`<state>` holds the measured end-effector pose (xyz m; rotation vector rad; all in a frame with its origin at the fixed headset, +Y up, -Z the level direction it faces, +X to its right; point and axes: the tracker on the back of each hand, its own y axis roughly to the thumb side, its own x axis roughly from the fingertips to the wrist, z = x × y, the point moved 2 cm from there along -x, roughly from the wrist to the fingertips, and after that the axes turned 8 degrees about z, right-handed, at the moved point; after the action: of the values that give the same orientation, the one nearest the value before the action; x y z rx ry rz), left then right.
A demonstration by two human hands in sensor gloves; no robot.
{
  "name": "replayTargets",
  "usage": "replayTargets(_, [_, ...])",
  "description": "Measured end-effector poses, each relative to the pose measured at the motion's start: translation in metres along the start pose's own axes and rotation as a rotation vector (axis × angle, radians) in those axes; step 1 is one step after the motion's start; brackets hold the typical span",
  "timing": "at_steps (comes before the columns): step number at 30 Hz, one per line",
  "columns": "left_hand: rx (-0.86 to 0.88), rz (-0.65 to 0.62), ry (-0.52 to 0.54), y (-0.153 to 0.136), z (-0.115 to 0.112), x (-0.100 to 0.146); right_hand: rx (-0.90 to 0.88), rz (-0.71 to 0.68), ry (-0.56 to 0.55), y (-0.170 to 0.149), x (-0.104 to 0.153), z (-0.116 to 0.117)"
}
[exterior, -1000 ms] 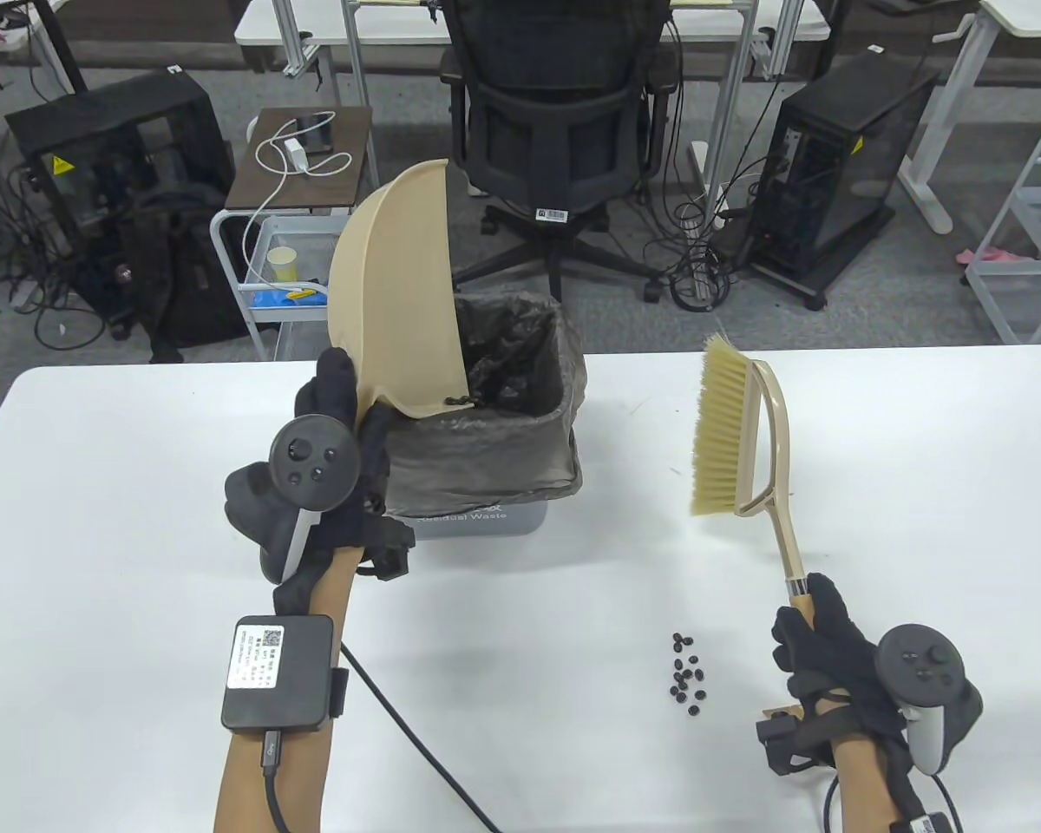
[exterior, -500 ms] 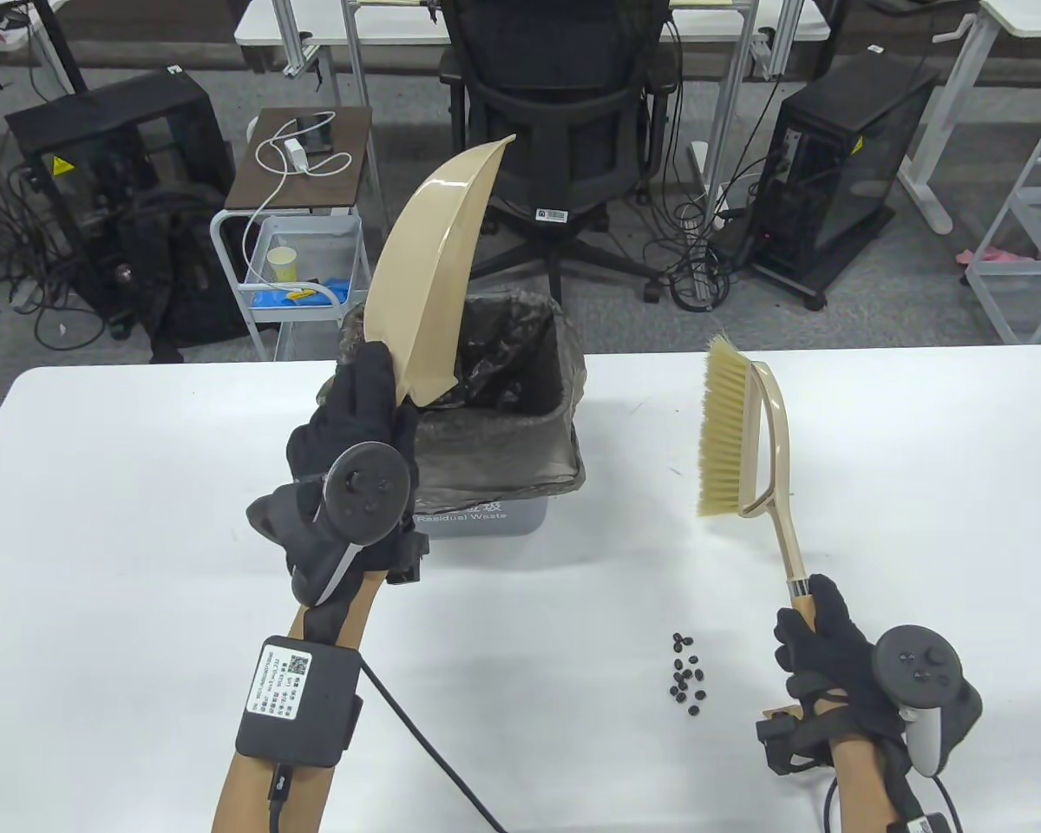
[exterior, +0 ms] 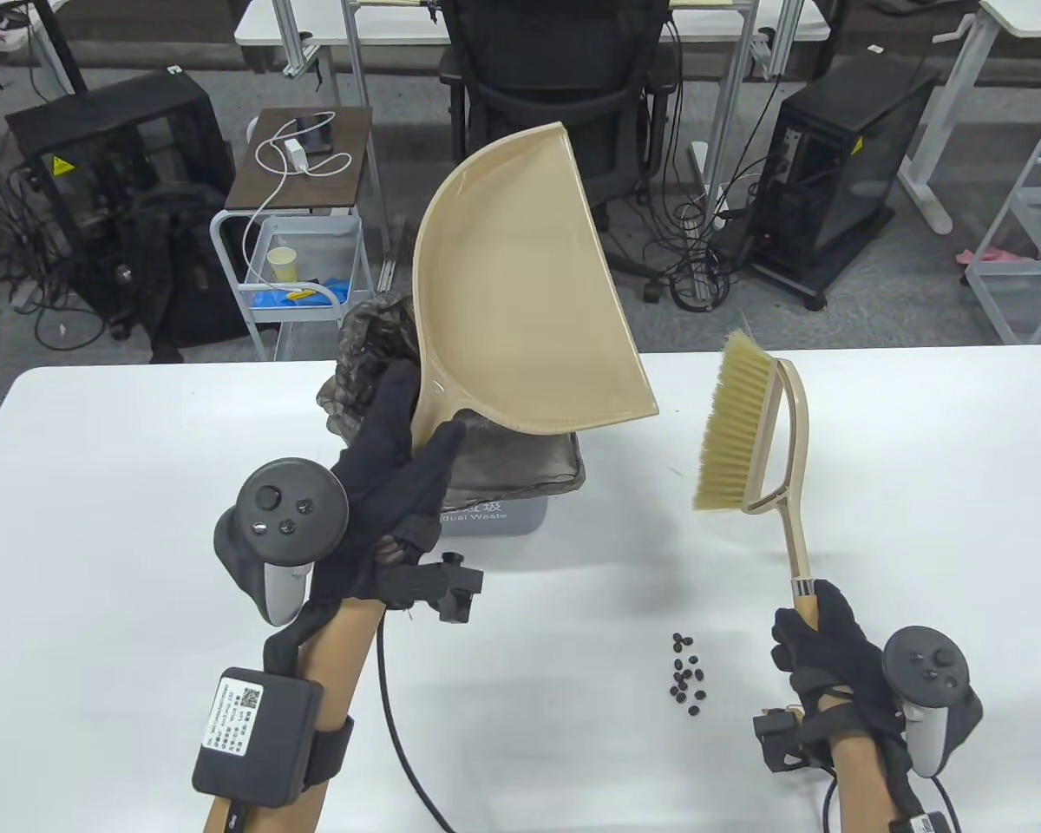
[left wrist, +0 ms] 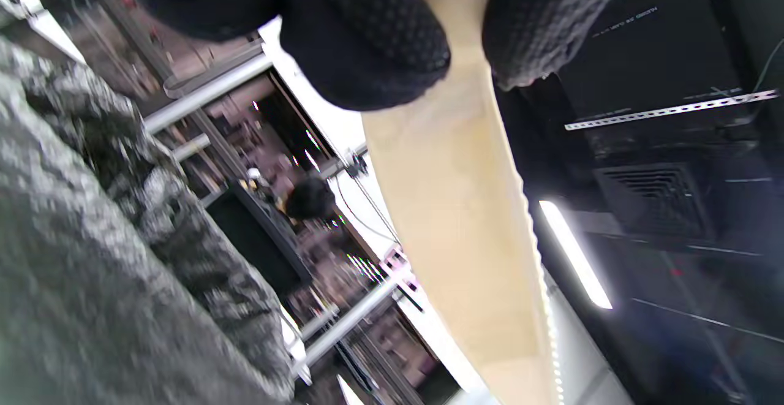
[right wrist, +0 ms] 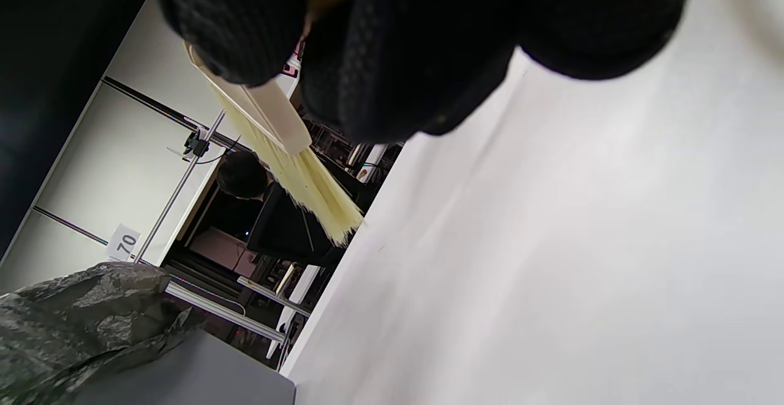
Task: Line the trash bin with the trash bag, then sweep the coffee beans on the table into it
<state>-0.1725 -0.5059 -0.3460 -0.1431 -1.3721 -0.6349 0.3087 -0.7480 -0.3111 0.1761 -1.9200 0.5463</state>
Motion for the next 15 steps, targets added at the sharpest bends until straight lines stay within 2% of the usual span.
replayTargets(4, [-0.011, -0.034, -0.076, -0.010, -0.010, 0.014, 0.014, -0.001, -0.009, 0.000, -0.001, 0.000])
replayTargets(15, [0.021, -0.070, -0.280, -0.051, -0.057, 0.052, 0.030, -0.005, -0.006, -0.002, -0.001, 0.002])
